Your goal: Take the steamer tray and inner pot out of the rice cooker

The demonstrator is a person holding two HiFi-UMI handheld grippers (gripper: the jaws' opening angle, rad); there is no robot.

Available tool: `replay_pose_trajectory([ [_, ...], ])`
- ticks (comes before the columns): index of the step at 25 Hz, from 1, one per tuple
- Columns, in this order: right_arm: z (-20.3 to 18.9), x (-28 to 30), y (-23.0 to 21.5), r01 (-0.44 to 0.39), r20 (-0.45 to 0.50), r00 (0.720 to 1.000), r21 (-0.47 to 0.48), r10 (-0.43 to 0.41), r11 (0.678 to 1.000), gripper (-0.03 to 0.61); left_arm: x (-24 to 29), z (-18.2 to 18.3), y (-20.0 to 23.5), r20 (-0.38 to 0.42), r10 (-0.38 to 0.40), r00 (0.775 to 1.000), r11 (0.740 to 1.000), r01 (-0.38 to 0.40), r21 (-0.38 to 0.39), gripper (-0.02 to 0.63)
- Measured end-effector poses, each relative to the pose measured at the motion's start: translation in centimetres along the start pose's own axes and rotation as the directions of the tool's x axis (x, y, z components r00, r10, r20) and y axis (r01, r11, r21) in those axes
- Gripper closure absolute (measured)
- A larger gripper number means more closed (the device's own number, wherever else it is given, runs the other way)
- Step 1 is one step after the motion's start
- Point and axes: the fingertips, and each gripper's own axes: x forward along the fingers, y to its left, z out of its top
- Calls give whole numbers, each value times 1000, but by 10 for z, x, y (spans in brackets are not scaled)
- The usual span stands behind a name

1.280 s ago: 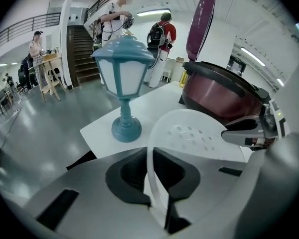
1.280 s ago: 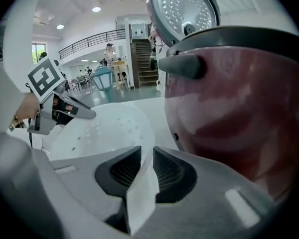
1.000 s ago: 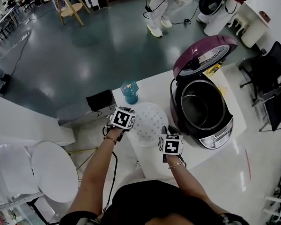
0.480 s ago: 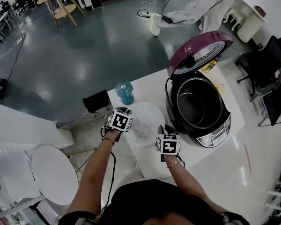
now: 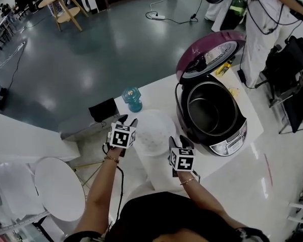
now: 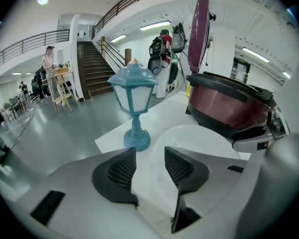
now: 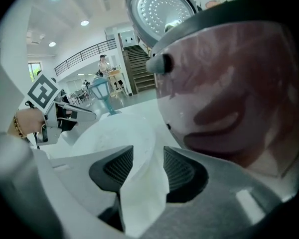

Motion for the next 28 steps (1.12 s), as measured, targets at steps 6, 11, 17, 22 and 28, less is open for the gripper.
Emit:
replay_pose_trajectory([
  [6, 4, -54, 22, -141, 74, 987, -13, 142, 990, 405, -42, -8, -10, 69, 43, 997, 998, -39, -57, 436],
  [11, 27, -113, 54, -280, 168, 933, -219, 319, 935, 405, -69, -6, -23, 110, 70, 991, 993, -60, -97, 436],
  [17, 64, -159, 47, -270, 269, 887, -355, 374, 895, 405, -95, -3, -55, 140, 96, 985, 991, -82, -101, 436],
  [22, 96, -192, 23, -330, 261, 857, -384, 444, 862, 405, -115, 25, -108, 178, 89, 980, 995, -97, 38, 436],
  [28, 133, -215, -30, -320, 303, 844, -378, 442, 869, 405, -125, 73, -176, 280, -31, 960, 999, 37, -17, 436],
])
